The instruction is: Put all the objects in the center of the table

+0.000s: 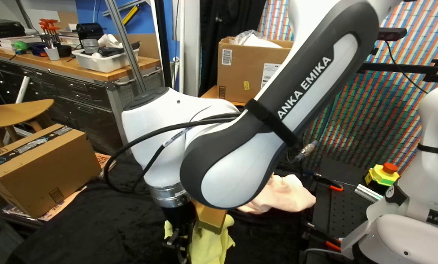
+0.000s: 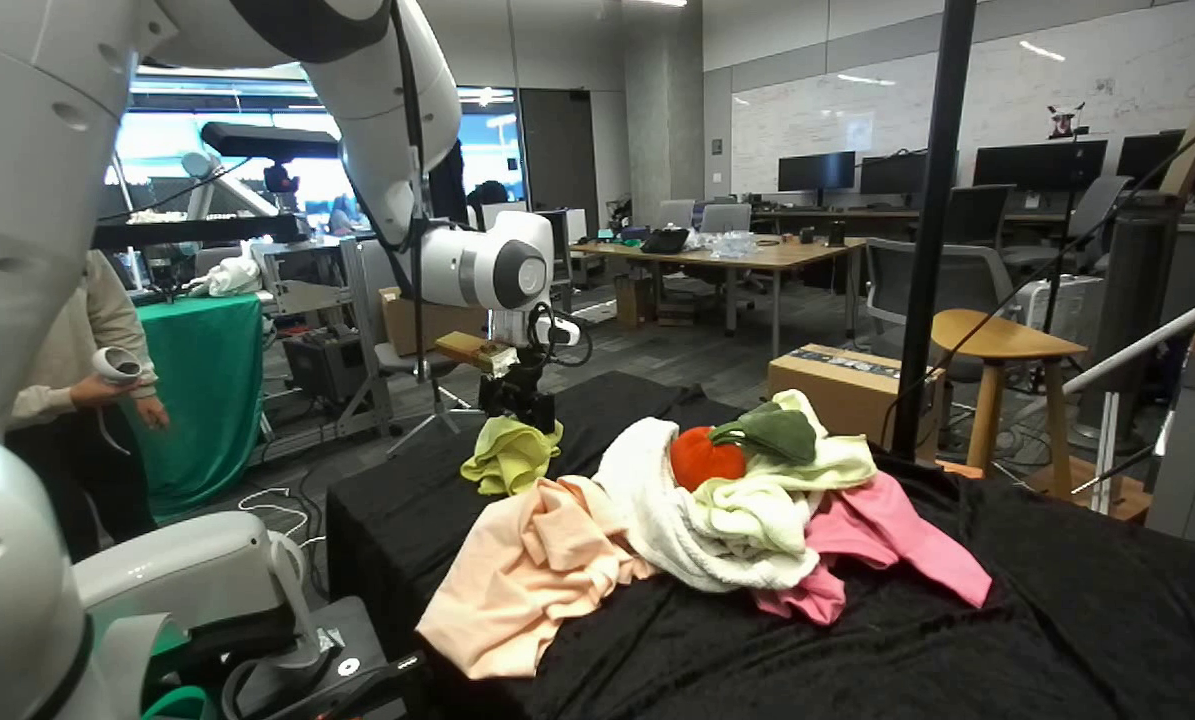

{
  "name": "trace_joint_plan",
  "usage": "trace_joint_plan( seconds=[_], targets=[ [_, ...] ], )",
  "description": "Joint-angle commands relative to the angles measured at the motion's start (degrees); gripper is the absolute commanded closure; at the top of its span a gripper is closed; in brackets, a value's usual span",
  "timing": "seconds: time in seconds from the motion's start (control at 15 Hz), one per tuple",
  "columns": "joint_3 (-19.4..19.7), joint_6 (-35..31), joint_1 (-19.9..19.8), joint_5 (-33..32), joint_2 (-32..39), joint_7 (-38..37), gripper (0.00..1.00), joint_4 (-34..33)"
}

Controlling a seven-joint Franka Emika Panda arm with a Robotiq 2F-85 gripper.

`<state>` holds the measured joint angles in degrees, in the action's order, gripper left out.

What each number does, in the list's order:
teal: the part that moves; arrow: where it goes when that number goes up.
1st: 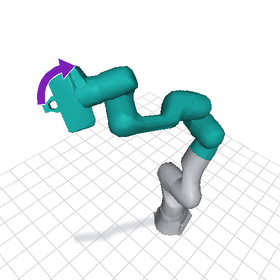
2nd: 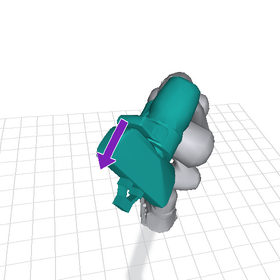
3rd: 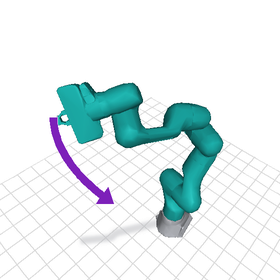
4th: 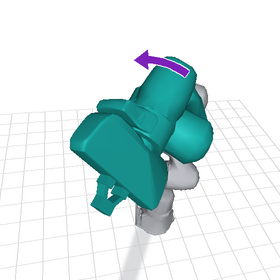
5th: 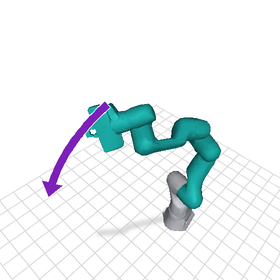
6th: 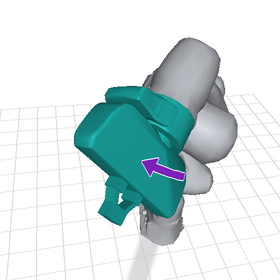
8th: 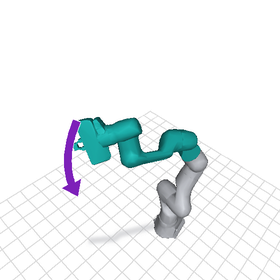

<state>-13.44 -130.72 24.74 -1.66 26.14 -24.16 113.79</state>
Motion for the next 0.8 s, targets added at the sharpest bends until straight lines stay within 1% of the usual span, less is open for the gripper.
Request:
trace_joint_plan(
  seconds=[0.0,0.07,0.47,0.6,0.67,0.73],
  targets=[
    [0.6,-2.2,0.1,-0.5,-1.6,1.0,0.35,1.8],
    [0.6,-2.5,0.0,-0.4,-1.7,1.2,0.45,1.9],
    [0.2,-1.6,-1.1,1.2,-2.3,3.0,0.92,1.6],
    [-0.4,-1.1,-1.7,2.7,-2.5,4.4,1.00,1.2],
    [-0.6,-1.1,-2.2,3.6,-2.5,5.4,0.95,0.9],
    [-1.2,-1.0,-3.0,5.2,-2.6,6.9,0.98,0.6]
  ],
)
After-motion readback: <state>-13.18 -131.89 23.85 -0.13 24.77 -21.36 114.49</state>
